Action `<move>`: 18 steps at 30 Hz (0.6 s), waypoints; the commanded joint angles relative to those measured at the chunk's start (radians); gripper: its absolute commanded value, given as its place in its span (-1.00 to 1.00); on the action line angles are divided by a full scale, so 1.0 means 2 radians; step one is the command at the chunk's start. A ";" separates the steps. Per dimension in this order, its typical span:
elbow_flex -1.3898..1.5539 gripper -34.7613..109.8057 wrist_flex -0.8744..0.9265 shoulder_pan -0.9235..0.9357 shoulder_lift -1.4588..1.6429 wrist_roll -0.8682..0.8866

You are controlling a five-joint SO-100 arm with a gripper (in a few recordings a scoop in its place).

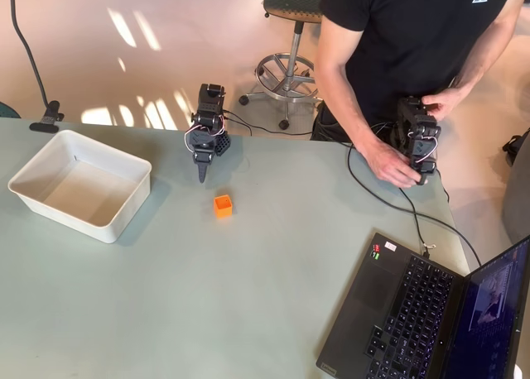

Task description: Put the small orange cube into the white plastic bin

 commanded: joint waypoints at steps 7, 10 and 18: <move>-0.149 0.13 0.004 -0.003 -0.062 -0.015; -0.173 0.29 0.005 -0.005 -0.100 -0.015; -0.320 0.48 0.094 -0.075 -0.199 -0.011</move>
